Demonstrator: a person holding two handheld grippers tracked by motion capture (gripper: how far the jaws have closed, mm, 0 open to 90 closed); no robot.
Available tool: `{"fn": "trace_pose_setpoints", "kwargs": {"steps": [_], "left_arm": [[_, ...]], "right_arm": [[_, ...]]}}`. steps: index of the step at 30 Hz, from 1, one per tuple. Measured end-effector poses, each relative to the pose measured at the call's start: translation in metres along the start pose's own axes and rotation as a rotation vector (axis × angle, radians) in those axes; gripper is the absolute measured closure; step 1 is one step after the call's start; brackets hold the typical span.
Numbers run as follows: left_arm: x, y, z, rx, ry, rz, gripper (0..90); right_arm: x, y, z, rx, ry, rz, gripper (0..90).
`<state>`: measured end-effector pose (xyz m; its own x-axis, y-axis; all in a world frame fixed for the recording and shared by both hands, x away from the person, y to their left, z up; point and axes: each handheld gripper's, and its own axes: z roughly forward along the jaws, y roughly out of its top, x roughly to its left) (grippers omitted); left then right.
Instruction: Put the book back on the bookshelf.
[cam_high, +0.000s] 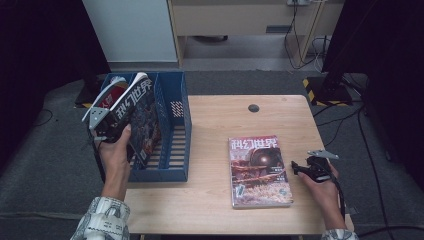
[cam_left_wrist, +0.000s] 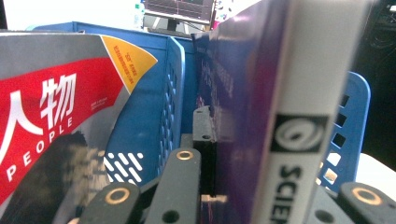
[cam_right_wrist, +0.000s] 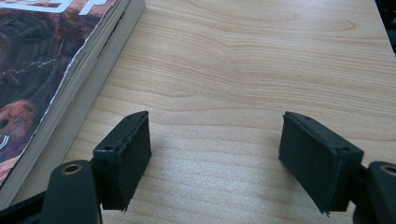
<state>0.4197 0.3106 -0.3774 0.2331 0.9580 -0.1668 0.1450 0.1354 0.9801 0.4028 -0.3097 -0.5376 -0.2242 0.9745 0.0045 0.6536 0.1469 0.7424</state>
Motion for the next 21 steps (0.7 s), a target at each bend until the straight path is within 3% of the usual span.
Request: {"fn": "trace_pose_setpoints", "kwargs": {"steps": [12, 21], "left_arm": [[0.003, -0.015, 0.005, 0.019, 0.009, -0.014, 82.6], [0.004, -0.018, 0.005, 0.006, 0.009, -0.027, 82.6]], "right_arm": [[0.000, 0.000, 0.000, 0.000, 0.000, 0.000, 25.1], [0.000, 0.000, 0.000, 0.000, 0.000, 0.002, 25.1]]}}
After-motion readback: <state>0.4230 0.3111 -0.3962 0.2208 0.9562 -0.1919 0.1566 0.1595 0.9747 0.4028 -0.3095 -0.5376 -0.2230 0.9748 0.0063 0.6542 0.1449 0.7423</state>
